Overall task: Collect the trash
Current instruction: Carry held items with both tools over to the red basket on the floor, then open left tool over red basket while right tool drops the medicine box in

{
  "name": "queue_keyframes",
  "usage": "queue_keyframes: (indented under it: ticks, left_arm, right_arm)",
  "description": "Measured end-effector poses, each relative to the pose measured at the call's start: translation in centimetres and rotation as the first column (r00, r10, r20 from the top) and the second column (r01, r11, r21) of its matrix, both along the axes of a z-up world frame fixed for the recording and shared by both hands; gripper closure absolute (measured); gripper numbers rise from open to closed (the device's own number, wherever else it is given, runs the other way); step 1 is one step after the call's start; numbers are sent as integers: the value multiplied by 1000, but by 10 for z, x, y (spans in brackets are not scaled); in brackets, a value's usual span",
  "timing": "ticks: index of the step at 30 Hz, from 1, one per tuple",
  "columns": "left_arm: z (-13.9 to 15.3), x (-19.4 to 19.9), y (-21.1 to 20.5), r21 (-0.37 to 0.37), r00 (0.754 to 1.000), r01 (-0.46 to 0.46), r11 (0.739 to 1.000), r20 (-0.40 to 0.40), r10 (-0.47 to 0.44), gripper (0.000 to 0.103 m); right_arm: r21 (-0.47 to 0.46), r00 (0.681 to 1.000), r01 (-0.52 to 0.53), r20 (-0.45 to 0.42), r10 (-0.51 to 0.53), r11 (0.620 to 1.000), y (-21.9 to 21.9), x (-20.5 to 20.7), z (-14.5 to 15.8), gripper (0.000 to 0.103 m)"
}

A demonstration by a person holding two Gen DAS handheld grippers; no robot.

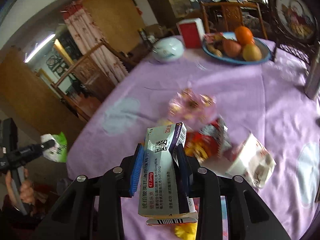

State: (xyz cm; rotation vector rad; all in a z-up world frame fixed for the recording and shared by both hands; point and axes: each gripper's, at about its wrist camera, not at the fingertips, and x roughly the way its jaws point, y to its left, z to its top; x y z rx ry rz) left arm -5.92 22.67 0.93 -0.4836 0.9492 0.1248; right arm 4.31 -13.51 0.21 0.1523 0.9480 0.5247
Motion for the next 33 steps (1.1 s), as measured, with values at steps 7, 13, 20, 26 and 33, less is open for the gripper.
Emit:
queue_keyframes:
  ticks: [7,13,20,26,33]
  left_arm:
    - [-6,-42,44,-7,991,-135,991,-14,135,79]
    - [-27,-94,93,-42,960,-274,961,-72,271,79]
    - [-45,-135,132,-73,924,-376,924,-110,368,78]
    - [-49,-161,162,-71,892,-445,893,-124,434,61]
    - [-50,-195,183,-70,858,-507,859,-136,495,57]
  right_arm:
    - [27,986,-166,-2,166,986,66,3,10,69]
    - [19,950,-312,-3,312,950,131,-3,19,69]
    - [-4,904,-427,-8,427,904,190,-26,26,69]
    - [-13,873,-488,-28,488,873,228,-43,24,69]
    - [-19,815,-577,-69,575,816,277,-56,16,69]
